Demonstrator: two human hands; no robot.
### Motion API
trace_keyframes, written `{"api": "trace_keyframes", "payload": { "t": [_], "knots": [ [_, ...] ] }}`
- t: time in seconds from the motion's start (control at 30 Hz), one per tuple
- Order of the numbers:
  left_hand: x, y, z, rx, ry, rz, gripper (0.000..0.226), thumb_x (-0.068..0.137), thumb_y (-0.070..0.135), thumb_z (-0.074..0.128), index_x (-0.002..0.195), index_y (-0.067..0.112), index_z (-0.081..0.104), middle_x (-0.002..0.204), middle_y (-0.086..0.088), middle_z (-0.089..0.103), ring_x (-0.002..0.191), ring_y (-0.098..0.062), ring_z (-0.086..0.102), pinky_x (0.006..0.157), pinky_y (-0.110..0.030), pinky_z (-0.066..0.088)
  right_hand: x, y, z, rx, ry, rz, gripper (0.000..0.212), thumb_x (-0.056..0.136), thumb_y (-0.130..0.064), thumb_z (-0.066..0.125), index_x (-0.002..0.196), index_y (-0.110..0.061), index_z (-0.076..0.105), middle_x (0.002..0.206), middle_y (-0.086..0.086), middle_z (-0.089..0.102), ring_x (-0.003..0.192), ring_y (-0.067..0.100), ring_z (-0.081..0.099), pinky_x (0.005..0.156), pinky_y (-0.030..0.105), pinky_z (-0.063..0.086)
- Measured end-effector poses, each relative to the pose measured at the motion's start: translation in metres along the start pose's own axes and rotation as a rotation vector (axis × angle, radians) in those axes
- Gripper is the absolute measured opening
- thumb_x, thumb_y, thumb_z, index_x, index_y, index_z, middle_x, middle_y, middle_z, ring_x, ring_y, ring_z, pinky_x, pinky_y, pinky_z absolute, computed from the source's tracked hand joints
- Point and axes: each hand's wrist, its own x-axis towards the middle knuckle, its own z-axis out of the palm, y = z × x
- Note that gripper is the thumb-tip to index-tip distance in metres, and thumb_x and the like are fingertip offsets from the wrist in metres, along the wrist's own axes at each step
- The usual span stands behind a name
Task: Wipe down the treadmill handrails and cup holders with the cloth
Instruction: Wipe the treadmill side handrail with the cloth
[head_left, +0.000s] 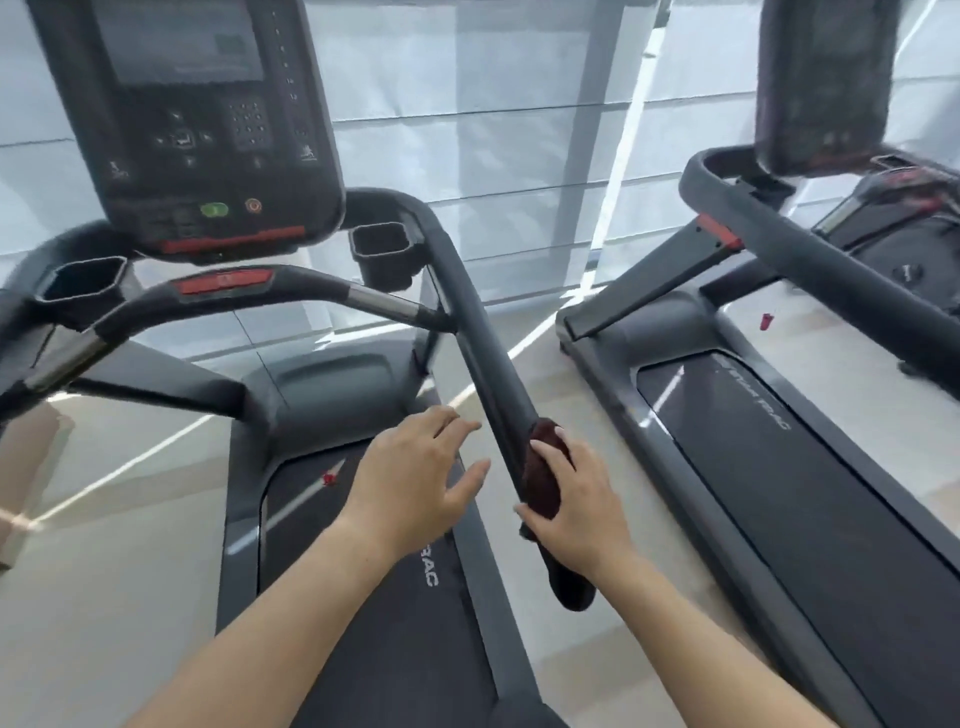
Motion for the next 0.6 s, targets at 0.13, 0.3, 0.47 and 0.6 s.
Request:
{"api": "trace_keyframes", "payload": {
  "t": [0.13, 0.3, 0.47, 0.6],
  "knots": [
    [0.018, -0.011, 0.008, -0.022, -0.050, 0.055, 0.047, 0.090, 0.049, 0.040, 0.129, 0.026, 0.049, 0.130, 0.004, 0.053, 0.118, -0.014, 0.050, 0.096, -0.032, 0.043, 0.006, 0.000, 0.015, -0.113, 0.037, 0.045, 0.082, 0.075, -0.054, 0.067, 0.143, -0.031, 0.029, 0.153, -0.003, 0.021, 0.139, 0.022, 0.021, 0.102, 0.049, 0.041],
    [0.053, -0.028, 0.024, -0.032, -0.098, 0.102, 0.043, 0.090, 0.045, 0.043, 0.129, 0.027, 0.049, 0.129, 0.006, 0.053, 0.117, -0.013, 0.050, 0.094, -0.031, 0.042, 0.030, 0.003, 0.032, -0.146, 0.081, 0.162, 0.087, 0.074, -0.055, 0.066, 0.145, -0.028, 0.023, 0.155, 0.003, 0.020, 0.137, 0.029, 0.024, 0.099, 0.046, 0.043],
    [0.083, -0.049, 0.035, 0.000, -0.156, 0.139, 0.040, 0.092, 0.041, 0.044, 0.128, 0.026, 0.049, 0.130, 0.006, 0.052, 0.118, -0.013, 0.049, 0.095, -0.031, 0.042, 0.069, -0.003, 0.036, -0.124, 0.084, 0.224, 0.085, 0.078, -0.054, 0.063, 0.146, -0.026, 0.020, 0.154, 0.005, 0.020, 0.132, 0.028, 0.029, 0.097, 0.042, 0.043],
    [0.105, -0.065, 0.042, 0.021, -0.170, 0.199, 0.040, 0.092, 0.038, 0.046, 0.129, 0.024, 0.050, 0.132, 0.004, 0.052, 0.119, -0.015, 0.049, 0.096, -0.031, 0.042, 0.060, -0.007, 0.034, -0.132, 0.070, 0.187, 0.085, 0.079, -0.058, 0.059, 0.147, -0.028, 0.018, 0.157, 0.003, 0.015, 0.138, 0.027, 0.021, 0.102, 0.042, 0.039]
  ]
}}
